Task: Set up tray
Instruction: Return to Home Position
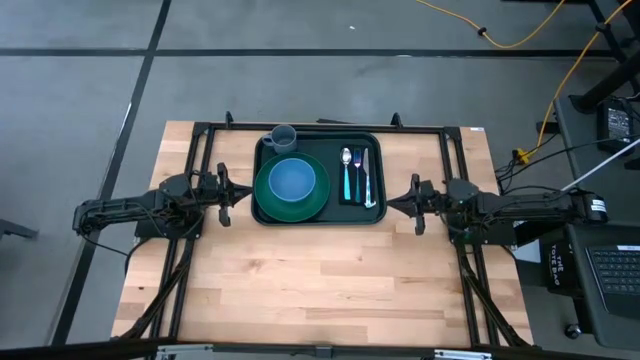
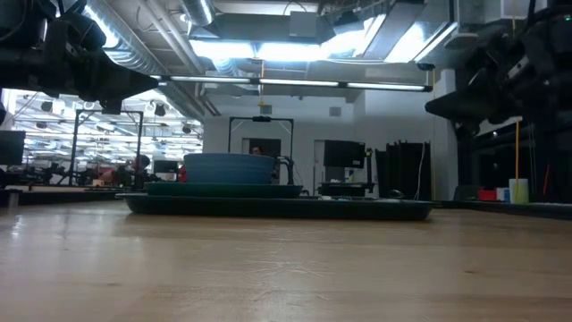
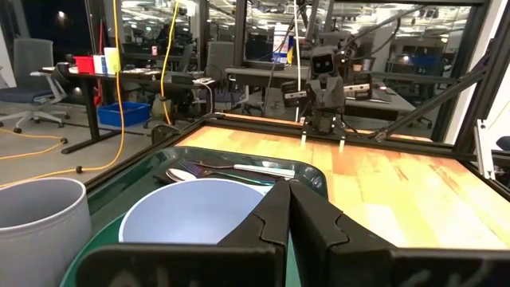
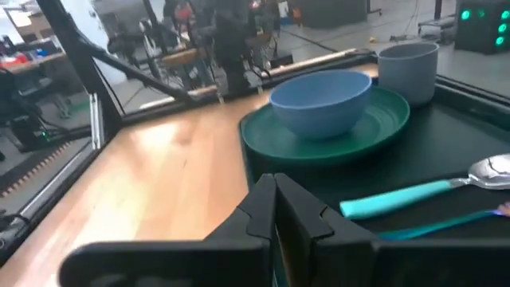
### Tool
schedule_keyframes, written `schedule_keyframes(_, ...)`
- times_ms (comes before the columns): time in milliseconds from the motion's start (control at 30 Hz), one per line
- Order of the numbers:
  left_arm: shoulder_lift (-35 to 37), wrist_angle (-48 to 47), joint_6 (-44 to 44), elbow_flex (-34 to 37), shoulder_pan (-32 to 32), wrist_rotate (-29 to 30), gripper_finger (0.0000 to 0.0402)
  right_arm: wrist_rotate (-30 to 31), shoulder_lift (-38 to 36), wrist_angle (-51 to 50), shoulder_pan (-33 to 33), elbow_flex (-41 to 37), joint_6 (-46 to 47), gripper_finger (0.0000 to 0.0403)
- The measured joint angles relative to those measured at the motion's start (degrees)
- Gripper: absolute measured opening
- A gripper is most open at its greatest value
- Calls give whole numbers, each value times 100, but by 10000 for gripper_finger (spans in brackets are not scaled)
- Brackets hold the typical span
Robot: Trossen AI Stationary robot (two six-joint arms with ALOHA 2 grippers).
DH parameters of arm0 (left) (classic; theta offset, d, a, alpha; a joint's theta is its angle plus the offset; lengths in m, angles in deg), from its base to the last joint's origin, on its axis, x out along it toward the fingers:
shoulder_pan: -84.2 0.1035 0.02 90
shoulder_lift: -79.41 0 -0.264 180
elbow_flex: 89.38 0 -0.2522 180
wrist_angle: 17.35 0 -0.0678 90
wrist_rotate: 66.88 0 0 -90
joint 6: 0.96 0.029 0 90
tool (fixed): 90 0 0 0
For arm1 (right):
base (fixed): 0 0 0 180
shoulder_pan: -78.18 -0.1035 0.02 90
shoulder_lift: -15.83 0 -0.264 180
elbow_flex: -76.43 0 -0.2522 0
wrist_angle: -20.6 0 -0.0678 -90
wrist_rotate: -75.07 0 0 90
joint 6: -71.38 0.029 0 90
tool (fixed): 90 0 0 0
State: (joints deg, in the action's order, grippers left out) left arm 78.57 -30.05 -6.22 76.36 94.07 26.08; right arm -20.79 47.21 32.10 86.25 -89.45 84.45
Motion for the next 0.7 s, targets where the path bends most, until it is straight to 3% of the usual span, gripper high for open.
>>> schedule_keyframes(300, 0, 0, 0, 0, 0, 0, 3, -411, -147, -148, -245, 2, -435, 13)
schedule_keyframes(700, 0, 2, 0, 0, 0, 0, 3, 29, -2323, -1703, -1551, 2, -954, 13)
